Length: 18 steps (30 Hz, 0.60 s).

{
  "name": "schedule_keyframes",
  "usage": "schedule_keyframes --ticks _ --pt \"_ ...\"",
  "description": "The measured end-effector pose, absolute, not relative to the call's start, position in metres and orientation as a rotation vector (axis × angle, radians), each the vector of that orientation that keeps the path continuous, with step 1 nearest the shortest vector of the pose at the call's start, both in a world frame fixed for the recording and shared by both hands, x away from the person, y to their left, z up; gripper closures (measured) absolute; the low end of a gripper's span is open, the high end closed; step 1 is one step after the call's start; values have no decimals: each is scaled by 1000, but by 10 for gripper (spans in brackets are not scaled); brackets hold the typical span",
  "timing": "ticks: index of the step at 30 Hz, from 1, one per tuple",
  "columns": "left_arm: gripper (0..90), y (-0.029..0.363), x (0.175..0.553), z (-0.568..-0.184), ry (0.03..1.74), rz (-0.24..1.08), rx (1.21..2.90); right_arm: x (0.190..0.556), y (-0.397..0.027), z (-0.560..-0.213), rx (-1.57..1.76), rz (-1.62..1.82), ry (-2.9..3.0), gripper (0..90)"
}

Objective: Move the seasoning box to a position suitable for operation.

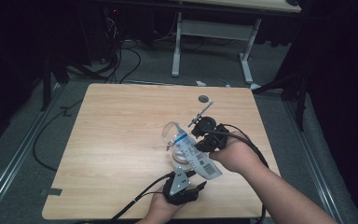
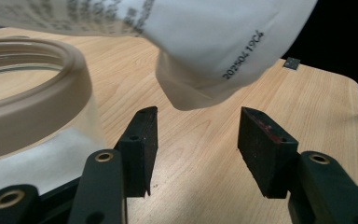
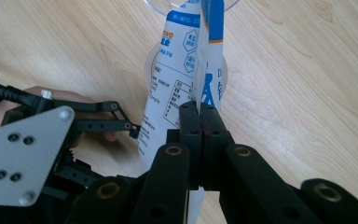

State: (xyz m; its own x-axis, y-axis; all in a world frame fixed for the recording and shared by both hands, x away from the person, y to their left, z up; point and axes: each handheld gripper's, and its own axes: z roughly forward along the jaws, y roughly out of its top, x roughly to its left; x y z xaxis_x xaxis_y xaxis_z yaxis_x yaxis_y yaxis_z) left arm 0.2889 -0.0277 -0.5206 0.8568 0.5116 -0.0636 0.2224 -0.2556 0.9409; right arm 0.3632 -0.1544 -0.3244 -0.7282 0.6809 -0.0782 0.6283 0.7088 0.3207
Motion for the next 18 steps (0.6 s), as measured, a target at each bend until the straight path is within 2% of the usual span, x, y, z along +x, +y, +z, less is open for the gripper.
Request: schedule_keyframes --ticks 9,18 --pt "485 -2 287 -522 575 312 1840 363 -155 -325 1052 405 2725 900" --pt "496 38 293 -523 615 379 1849 362 -155 -325 1045 405 2724 900"
